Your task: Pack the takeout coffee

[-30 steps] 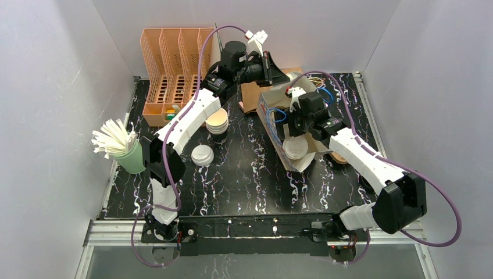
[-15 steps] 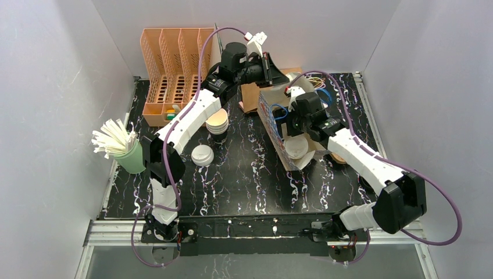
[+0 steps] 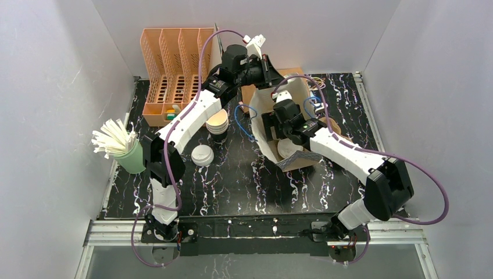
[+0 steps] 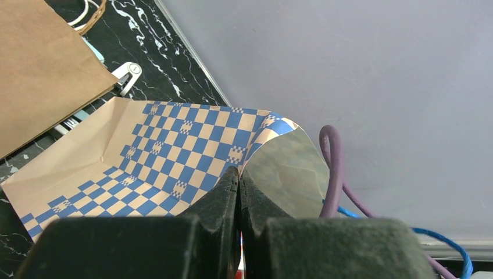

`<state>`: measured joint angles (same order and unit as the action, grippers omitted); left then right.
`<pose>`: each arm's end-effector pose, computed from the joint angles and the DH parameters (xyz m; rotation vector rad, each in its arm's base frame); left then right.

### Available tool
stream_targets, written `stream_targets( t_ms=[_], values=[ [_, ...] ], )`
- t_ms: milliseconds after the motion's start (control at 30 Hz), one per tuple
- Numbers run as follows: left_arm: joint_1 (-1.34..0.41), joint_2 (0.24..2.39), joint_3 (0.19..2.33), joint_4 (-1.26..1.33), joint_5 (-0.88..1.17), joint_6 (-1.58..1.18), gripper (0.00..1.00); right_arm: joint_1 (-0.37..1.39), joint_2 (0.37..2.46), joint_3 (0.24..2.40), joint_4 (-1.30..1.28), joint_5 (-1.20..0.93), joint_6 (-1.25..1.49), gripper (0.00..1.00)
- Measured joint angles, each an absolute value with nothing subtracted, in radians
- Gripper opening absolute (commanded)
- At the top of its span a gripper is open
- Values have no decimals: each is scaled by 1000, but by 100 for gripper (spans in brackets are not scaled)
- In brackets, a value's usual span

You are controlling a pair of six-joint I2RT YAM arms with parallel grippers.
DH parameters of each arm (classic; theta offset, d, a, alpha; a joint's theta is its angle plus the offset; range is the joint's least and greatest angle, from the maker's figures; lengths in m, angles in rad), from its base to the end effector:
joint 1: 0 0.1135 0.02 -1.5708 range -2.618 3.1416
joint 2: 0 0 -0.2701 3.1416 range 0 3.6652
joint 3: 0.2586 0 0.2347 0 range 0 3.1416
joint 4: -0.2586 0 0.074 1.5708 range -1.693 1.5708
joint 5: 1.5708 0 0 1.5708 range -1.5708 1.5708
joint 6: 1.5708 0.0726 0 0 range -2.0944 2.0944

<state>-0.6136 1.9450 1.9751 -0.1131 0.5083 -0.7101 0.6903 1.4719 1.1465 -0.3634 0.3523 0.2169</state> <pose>0.3726 -0.3057 0.4203 0.3428 1.8175 -1.3861 0.2760 0.1954 0.2763 -0.3368 2.1862 0.1032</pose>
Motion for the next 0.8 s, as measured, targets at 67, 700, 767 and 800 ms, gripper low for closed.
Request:
stream_targets(
  t_ms=[67,700,767,800],
  values=[
    [-612,1945,1974,-113,501,-709,0,691,1489,1155,-365,384,230,94],
    [-611,1940,1945,-113,495,-701,0,659,1425,1188,-380,382,229,49],
    [-612,1939,1939,-113,497,-700,0,640,1400,1189,-379,368,225,42],
    [-612,1939,1938,-113,497,-700,0,628,1388,1189,-381,358,225,41]
  ],
)
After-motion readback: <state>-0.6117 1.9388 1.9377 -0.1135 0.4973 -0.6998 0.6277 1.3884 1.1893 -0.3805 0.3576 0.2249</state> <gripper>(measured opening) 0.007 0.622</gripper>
